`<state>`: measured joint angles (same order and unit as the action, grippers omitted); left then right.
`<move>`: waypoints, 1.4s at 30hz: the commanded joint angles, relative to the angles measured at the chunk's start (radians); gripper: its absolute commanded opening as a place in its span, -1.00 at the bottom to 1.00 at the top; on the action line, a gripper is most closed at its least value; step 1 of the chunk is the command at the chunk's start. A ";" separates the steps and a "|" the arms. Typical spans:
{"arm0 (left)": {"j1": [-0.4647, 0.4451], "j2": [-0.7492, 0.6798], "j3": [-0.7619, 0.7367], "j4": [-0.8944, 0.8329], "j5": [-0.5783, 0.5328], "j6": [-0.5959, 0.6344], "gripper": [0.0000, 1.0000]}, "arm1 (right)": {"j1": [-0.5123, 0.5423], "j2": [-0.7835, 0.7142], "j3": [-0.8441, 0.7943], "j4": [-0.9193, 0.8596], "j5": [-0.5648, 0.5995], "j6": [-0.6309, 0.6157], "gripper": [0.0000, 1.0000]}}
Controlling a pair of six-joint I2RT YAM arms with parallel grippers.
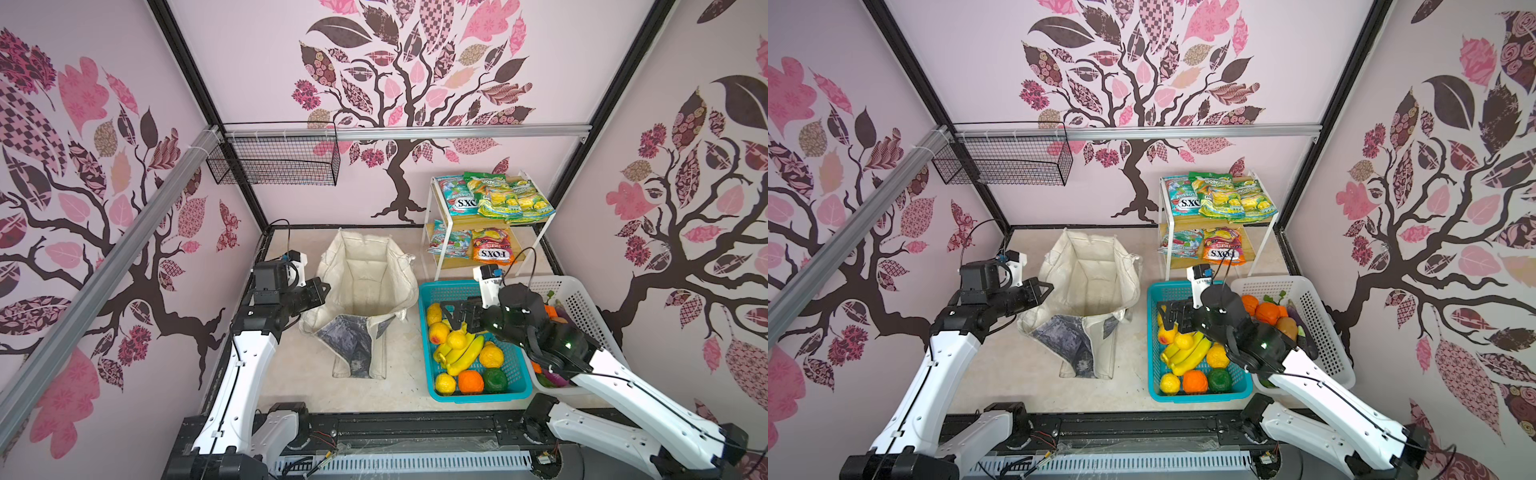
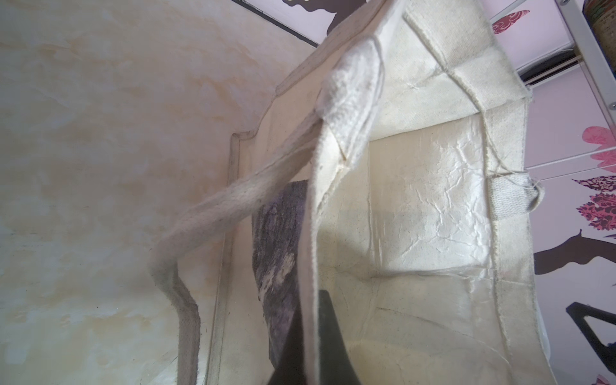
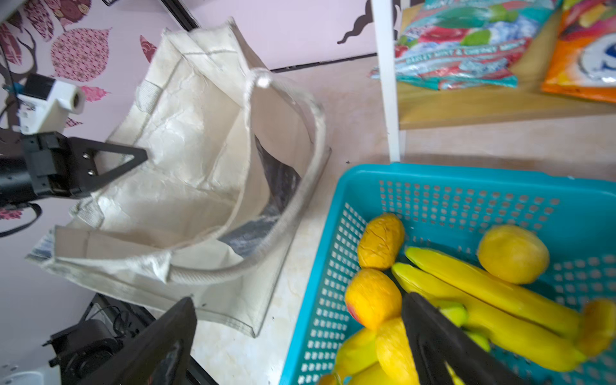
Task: Place the food into the grocery bag and tie it
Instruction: 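Release the bag with the right gripper while the left gripper keeps holding it, then lower the right gripper and grasp the yellow pear in the teal basket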
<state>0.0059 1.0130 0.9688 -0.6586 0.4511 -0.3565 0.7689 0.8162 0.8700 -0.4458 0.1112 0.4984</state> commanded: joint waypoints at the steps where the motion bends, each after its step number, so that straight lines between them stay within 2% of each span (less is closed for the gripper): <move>1: -0.005 -0.009 -0.023 0.028 0.027 0.020 -1.00 | -0.004 -0.051 -0.066 -0.070 0.083 0.008 0.96; 4: -0.020 -0.021 -0.025 0.026 0.015 0.022 -1.00 | -0.005 -0.044 -0.129 -0.085 0.057 0.039 0.99; 8: -0.034 -0.024 -0.022 0.016 0.005 0.031 -1.00 | -0.004 0.062 -0.141 -0.126 0.055 0.071 1.00; 11: -0.036 -0.040 -0.021 0.011 -0.015 0.037 -1.00 | -0.005 0.108 -0.158 -0.092 0.029 0.063 0.98; 16: -0.039 -0.048 -0.022 0.013 -0.020 0.036 -1.00 | -0.005 0.174 -0.193 -0.060 0.091 0.077 0.84; 20: -0.042 -0.042 -0.024 0.012 -0.011 0.037 -1.00 | -0.005 0.229 -0.219 -0.026 0.090 0.075 0.83; 27: -0.047 -0.043 -0.023 0.008 -0.014 0.040 -1.00 | -0.004 0.263 -0.271 0.069 0.054 0.098 0.57; 35: -0.049 -0.044 -0.026 0.007 -0.022 0.041 -1.00 | -0.005 0.302 -0.294 0.135 0.028 0.098 0.51; 42: -0.049 -0.039 -0.025 0.005 -0.026 0.040 -1.00 | -0.005 0.305 -0.304 0.145 0.016 0.097 0.23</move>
<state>-0.0383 0.9806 0.9684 -0.6666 0.4229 -0.3317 0.7689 1.1118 0.5674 -0.3054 0.1349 0.5915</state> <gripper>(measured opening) 0.047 0.626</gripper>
